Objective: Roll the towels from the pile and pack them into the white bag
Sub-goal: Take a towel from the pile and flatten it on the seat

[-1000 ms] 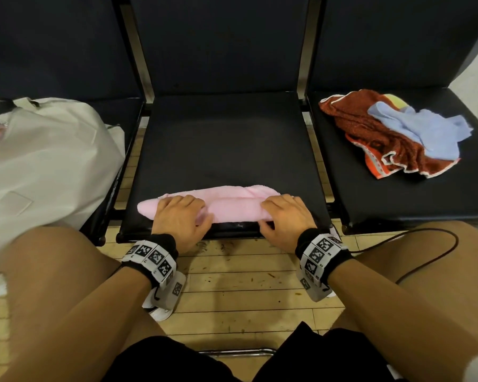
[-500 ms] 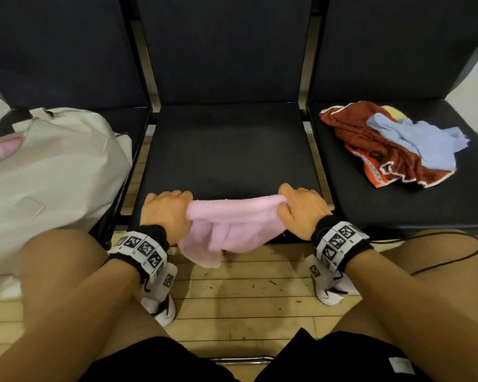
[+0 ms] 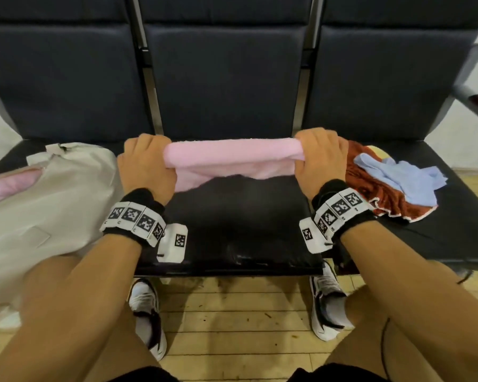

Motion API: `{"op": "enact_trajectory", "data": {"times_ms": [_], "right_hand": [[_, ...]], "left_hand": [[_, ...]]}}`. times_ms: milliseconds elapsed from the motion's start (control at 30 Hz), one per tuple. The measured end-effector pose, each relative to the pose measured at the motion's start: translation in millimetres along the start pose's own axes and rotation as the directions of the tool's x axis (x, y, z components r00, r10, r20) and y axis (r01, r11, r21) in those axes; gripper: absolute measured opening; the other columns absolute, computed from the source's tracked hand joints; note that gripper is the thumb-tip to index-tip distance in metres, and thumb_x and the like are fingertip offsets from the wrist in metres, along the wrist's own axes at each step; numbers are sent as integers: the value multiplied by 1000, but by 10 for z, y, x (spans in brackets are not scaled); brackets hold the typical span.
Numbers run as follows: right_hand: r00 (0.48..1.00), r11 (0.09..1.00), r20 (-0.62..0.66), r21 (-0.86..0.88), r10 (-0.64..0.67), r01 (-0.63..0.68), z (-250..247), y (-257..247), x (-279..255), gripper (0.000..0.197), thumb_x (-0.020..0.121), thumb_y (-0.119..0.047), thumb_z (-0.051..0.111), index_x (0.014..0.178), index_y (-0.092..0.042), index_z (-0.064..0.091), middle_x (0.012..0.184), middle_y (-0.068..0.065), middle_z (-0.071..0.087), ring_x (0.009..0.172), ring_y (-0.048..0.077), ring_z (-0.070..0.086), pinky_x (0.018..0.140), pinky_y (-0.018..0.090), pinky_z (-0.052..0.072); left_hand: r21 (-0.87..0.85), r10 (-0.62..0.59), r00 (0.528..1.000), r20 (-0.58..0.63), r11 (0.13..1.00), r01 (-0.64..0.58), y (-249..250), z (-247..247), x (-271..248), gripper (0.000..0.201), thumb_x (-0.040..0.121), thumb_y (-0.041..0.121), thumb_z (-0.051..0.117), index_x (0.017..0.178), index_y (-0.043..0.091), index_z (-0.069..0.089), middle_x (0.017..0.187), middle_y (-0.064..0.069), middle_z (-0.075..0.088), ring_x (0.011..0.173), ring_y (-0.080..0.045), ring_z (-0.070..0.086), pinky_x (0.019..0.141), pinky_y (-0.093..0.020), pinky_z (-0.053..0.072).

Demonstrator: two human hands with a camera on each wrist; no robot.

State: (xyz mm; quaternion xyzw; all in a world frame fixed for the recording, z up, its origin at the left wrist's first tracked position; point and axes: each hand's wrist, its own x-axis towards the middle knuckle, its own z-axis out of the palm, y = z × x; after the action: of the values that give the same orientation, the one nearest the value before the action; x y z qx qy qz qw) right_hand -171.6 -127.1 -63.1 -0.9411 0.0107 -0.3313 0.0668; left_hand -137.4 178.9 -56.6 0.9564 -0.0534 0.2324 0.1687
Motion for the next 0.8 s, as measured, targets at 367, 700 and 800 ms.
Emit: {"op": "enact_trajectory", "data": {"times_ms": [367,700,800], "right_hand": [[638,1000,770,23,-9,-14,549,196,-1401,49,85,-11,55,131,-19,39,102,7,62,96,33,59,78,33,31],[617,896,787,282,-12,-342,624,375,-1476,25,82,-48,74,97,-28,71,92,-7,69,87,13,62,73,23,41],[664,847,748,364,-18,-387,638,360,-1443,28,84,-42,74,102,-21,72,96,-8,69,89,11,62,81,25,47]], "left_hand": [[263,-49,769,637,952,-157,-488,809,-1050,32,81,22,55,112,27,59,109,-1,65,101,-28,62,84,-40,48],[156,-158,700,697,985,68,-709,812,-1216,53,73,26,64,124,26,53,115,-4,50,106,-32,55,90,-46,49],[58,-132,702,699,990,129,-755,835,-1215,48,71,39,59,117,28,52,106,-1,52,98,-31,58,88,-46,50]]}}
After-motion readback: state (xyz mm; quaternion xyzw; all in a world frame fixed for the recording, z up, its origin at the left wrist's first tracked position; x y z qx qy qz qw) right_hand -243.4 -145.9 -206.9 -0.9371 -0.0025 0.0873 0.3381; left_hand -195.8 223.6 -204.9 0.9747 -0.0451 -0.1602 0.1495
